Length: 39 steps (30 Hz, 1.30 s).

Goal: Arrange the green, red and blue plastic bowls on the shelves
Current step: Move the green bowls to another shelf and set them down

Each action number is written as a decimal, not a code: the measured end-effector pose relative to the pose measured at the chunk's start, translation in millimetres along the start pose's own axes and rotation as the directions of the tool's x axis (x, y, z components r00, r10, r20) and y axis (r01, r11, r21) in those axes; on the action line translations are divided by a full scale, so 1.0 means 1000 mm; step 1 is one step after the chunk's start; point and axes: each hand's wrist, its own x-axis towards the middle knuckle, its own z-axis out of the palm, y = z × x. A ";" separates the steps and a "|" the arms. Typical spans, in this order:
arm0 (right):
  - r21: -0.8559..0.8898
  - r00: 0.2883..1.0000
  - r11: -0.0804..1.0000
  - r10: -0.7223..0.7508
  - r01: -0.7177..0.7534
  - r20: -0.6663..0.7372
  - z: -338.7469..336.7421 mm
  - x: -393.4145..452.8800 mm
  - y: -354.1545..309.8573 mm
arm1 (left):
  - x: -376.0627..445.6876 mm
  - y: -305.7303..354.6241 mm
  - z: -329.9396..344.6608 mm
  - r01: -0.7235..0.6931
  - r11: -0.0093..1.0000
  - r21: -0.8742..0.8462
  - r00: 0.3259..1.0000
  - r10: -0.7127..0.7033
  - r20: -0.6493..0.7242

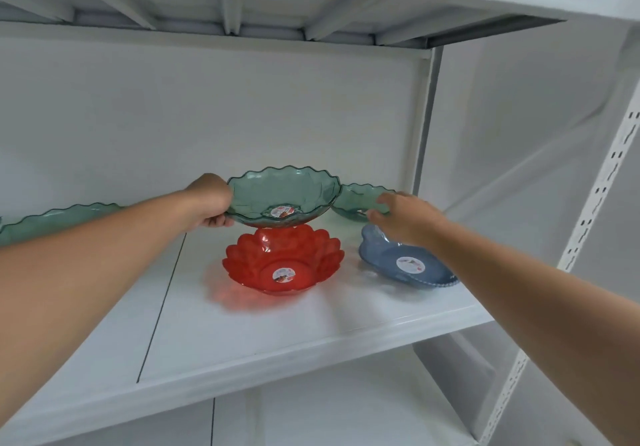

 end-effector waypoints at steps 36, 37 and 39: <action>0.261 0.927 0.916 0.223 -0.305 0.301 0.077 0.207 0.118 | 0.084 0.028 0.084 0.165 0.984 -0.073 0.969 -0.175 -0.173; 0.285 0.908 0.893 0.245 -0.348 0.340 0.080 0.211 0.118 | 0.087 0.029 0.085 0.171 0.982 -0.076 0.967 -0.182 -0.179; 0.345 0.868 0.834 0.277 -0.430 0.412 0.086 0.215 0.119 | 0.091 0.030 0.088 0.182 0.979 -0.093 0.963 -0.196 -0.184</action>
